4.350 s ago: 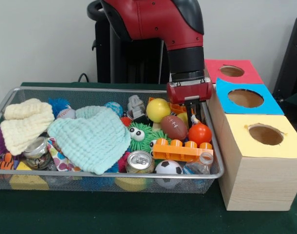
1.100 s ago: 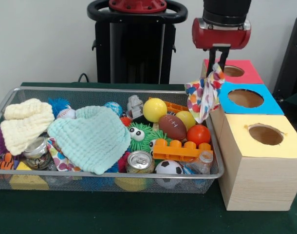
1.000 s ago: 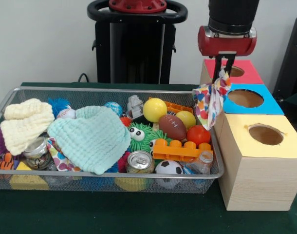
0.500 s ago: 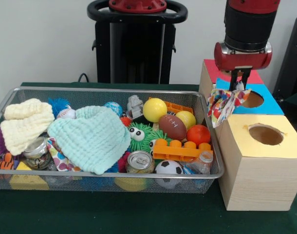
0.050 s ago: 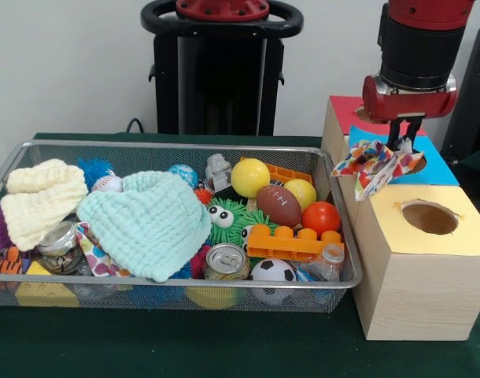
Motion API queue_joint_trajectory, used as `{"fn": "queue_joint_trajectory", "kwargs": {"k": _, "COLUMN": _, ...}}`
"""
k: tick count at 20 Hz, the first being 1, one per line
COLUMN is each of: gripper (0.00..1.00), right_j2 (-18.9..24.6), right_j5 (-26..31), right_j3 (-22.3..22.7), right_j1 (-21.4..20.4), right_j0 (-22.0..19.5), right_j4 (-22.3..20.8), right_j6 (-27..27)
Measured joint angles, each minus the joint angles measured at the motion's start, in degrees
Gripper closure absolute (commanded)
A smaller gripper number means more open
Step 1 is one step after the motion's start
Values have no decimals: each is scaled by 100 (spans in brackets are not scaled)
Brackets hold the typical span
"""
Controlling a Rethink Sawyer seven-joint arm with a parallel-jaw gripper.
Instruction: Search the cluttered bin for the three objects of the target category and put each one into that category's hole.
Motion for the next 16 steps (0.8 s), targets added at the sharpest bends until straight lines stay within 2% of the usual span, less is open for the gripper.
{"fn": "queue_joint_trajectory", "kwargs": {"k": 11, "gripper": 100, "right_j2": 0, "right_j5": 0, "right_j3": -231, "right_j1": 39, "right_j0": 110, "right_j4": 347, "right_j6": 0}}
{"fn": "queue_joint_trajectory", "kwargs": {"k": 16, "gripper": 100, "right_j2": 2, "right_j5": 0, "right_j3": -459, "right_j1": 196, "right_j0": 188, "right_j4": 514, "right_j6": 0}}
